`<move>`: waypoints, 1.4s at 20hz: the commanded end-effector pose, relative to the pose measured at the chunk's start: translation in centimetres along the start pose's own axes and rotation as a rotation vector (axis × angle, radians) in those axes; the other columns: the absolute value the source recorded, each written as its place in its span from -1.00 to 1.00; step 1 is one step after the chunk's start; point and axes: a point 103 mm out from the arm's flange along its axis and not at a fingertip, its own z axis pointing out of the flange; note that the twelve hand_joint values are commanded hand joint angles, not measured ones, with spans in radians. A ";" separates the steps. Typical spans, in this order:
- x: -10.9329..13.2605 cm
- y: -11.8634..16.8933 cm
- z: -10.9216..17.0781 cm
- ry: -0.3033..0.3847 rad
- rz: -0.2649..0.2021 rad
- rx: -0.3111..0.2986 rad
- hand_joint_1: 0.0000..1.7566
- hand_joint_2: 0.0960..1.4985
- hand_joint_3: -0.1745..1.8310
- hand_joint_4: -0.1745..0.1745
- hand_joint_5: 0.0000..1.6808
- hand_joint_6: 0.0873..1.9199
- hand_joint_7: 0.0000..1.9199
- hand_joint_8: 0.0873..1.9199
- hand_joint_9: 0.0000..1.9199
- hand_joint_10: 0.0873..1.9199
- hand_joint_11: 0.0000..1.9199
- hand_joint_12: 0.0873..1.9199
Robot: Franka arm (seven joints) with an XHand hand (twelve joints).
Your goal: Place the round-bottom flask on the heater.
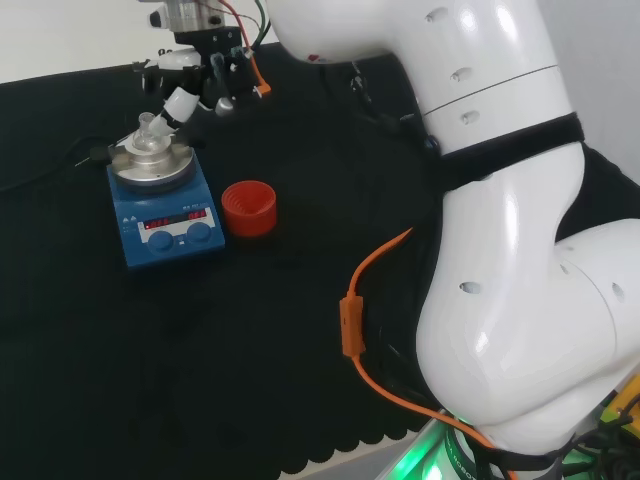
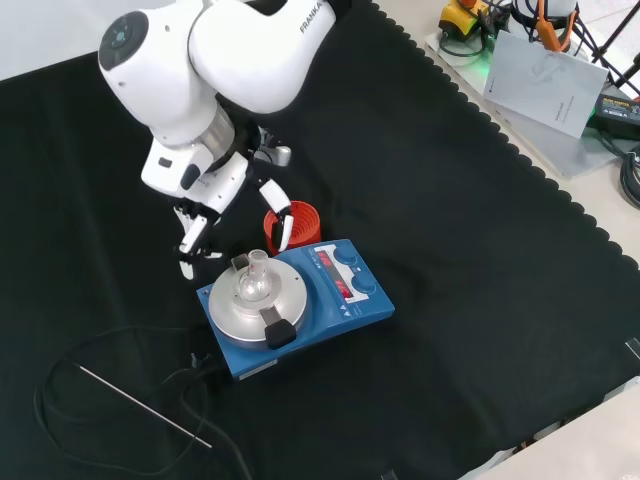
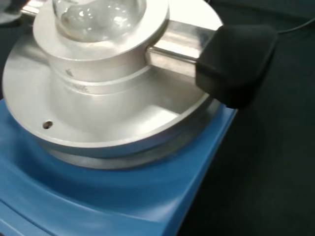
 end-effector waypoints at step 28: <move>-1.3 -5.5 -5.0 0.007 0.023 -0.103 -0.26 -0.62 -0.01 -0.75 -0.83 -0.30 -0.16 0.12 0.06 -0.10 0.31 0.35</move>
